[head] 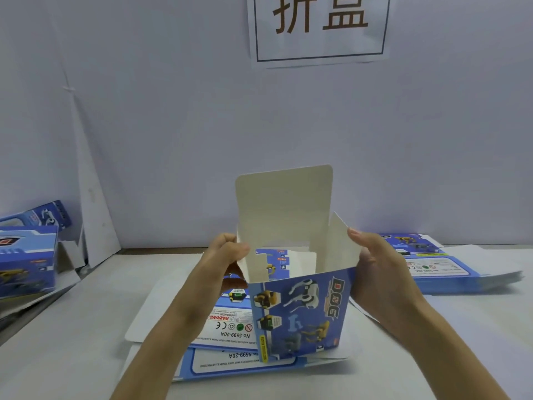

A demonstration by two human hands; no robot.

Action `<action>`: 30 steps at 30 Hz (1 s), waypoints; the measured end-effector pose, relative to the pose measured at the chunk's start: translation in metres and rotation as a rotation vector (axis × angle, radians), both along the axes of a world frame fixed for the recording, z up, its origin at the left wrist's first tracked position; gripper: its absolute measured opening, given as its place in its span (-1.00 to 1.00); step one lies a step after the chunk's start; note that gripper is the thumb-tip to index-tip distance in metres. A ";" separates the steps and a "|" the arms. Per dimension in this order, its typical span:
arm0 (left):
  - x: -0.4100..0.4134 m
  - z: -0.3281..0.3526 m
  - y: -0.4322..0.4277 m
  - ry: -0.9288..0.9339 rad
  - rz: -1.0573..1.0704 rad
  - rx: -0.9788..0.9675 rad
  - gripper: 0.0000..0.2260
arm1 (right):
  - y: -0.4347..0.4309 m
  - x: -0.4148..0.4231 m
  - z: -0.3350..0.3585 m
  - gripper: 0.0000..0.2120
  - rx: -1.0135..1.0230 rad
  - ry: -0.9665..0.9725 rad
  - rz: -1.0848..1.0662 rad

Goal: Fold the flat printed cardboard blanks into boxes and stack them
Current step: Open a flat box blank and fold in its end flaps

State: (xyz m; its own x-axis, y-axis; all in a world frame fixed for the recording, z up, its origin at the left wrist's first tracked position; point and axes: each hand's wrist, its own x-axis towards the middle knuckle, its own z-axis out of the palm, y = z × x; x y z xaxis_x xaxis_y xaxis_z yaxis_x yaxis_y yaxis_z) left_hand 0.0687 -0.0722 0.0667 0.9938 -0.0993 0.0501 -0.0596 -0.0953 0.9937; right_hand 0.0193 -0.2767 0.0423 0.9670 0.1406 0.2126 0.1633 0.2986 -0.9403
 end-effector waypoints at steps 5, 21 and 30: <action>-0.006 -0.013 0.009 -0.035 -0.121 -0.218 -0.82 | 0.017 -0.002 -0.010 -0.62 0.263 0.018 -0.133; -0.019 -0.026 0.009 -0.128 -0.201 -0.194 -0.44 | 0.029 0.003 -0.040 -0.59 -0.244 -0.433 -0.705; -0.018 -0.022 0.011 -0.082 -0.144 -0.247 -0.43 | 0.024 0.001 -0.030 -0.58 -0.282 -0.476 -0.703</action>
State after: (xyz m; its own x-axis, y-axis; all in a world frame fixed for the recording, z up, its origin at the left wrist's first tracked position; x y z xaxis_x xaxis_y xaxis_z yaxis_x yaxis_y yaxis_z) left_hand 0.0510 -0.0608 0.0451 0.9620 -0.2138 0.1697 -0.1359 0.1640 0.9771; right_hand 0.0207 -0.2525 0.0124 0.6676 -0.3439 0.6603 0.6130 -0.2494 -0.7497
